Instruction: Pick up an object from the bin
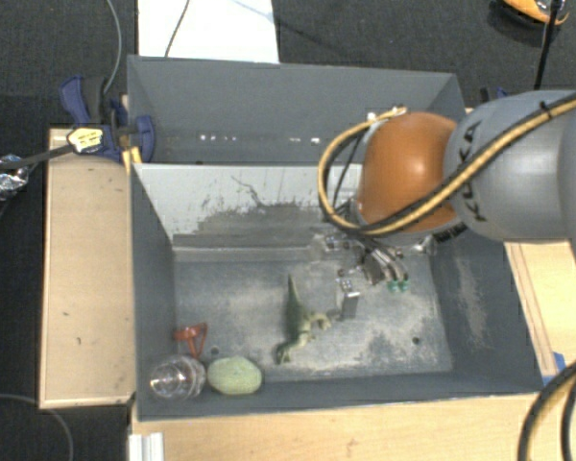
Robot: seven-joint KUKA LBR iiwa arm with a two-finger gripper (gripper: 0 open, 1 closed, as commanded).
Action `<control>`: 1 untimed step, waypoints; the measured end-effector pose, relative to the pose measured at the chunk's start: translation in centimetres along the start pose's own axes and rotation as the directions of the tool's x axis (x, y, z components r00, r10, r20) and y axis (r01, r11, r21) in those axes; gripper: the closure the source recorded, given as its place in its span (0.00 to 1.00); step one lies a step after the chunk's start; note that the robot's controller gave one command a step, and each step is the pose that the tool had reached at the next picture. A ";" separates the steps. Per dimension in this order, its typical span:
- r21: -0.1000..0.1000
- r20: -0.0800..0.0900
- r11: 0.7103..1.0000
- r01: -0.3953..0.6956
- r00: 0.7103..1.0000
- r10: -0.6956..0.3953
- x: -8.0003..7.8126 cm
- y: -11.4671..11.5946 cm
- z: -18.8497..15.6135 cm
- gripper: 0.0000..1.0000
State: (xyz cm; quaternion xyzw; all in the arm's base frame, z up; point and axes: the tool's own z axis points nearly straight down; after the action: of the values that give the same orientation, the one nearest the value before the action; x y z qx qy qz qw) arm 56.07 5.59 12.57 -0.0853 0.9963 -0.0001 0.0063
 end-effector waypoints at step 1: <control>-0.001 -0.004 1.000 -0.023 1.000 0.023 3.9 2.5 3.3 0.00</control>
Offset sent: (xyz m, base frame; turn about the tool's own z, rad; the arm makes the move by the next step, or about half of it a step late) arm -0.0334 0.0502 -0.0557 0.0748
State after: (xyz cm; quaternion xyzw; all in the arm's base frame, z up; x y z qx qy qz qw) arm 51.80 7.39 9.19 -0.0740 0.9972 0.0001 0.0044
